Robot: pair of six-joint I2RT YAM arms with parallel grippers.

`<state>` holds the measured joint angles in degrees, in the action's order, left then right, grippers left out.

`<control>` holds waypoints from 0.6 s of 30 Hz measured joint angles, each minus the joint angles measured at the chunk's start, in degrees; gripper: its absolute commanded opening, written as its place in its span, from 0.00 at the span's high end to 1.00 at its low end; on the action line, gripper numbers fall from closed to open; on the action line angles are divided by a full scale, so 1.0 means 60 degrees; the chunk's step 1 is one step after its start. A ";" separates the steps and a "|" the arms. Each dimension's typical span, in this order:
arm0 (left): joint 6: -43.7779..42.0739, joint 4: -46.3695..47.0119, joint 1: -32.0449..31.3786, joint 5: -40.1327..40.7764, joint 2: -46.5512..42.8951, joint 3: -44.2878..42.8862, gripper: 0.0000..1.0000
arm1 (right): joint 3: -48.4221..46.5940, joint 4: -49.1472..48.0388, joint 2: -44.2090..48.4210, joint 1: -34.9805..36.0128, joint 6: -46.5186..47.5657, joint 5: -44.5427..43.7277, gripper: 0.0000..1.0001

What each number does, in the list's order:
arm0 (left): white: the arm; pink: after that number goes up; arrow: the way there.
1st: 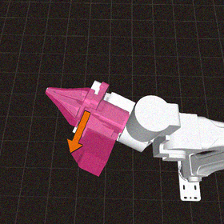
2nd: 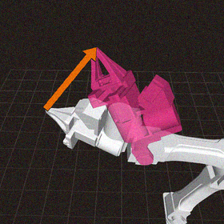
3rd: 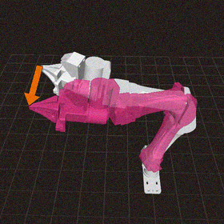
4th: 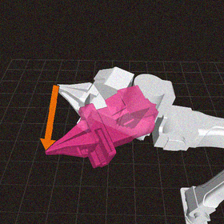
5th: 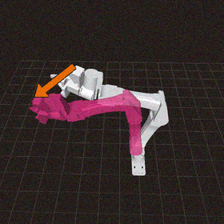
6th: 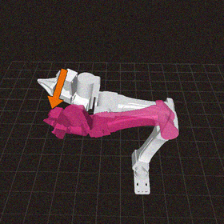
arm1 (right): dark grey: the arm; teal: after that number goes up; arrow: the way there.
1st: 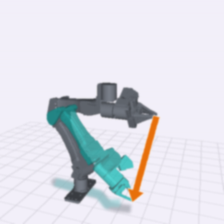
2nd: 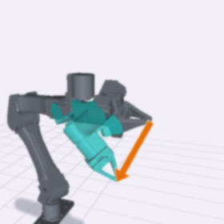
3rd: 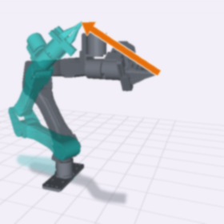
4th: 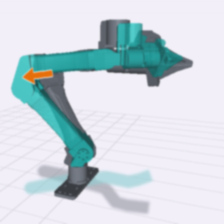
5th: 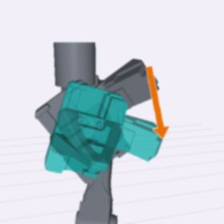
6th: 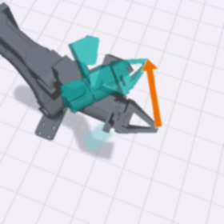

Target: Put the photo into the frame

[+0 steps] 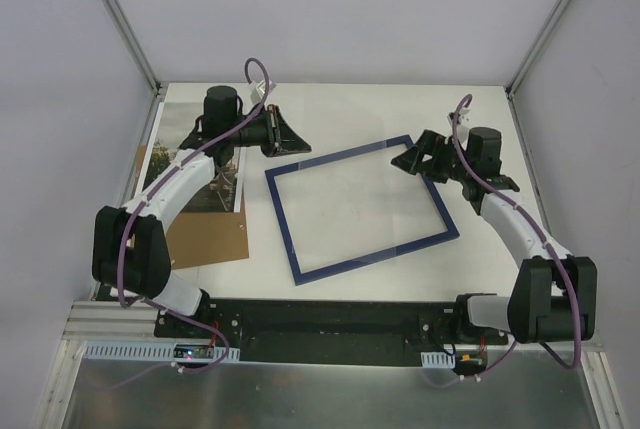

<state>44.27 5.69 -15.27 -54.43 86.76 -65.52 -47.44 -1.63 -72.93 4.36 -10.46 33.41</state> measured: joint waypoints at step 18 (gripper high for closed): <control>-0.0055 -0.0382 0.0299 -0.0433 -0.1530 -0.0219 1.00 | 0.0678 -0.2667 -0.0933 -0.0007 -0.1013 0.1730 0.04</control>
<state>43.94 3.40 -13.47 -57.04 77.58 -66.83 -43.38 -17.63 -78.52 4.32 -16.53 43.79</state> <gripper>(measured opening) 0.003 0.958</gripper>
